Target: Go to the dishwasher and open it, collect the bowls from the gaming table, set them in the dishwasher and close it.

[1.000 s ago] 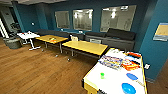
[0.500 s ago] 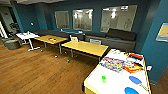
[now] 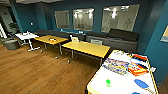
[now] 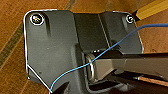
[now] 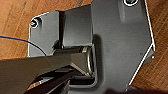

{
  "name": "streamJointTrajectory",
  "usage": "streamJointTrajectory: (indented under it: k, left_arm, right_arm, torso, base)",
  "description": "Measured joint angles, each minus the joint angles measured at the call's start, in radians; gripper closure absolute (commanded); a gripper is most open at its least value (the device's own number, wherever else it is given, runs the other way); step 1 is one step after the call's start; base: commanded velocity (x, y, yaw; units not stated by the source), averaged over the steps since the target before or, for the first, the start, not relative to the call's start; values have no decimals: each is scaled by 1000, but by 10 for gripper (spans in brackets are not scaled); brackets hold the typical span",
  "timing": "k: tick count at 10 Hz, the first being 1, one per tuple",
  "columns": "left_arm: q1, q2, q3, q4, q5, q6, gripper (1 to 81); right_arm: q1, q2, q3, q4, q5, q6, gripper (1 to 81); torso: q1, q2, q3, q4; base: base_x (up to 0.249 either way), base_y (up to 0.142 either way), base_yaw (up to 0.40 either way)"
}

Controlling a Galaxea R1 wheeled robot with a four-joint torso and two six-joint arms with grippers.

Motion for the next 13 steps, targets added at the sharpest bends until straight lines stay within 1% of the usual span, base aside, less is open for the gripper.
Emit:
streamJointTrajectory:
  k: [3, 10, 13]
  left_arm:
    - [0, 0, 0, 0, -1, 0, 10]
    - [0, 0, 0, 0, 1, 0, 10]
    - [0, 5, 0, 1, 1, 0, 10]
  right_arm:
    - [0, -1, 1, 0, 1, 0, 10]
    - [-3, -1, 1, -1, 0, 0, 10]
    - [-3, -2, 1, -1, 1, 0, 10]
  torso:
    - [0, 0, 0, 0]
    - [0, 0, 0, 0]
    - [0, 0, 0, 0]
  base:
    - [87, 0, 0]
    - [0, 0, 0]
    - [0, 0, -138]
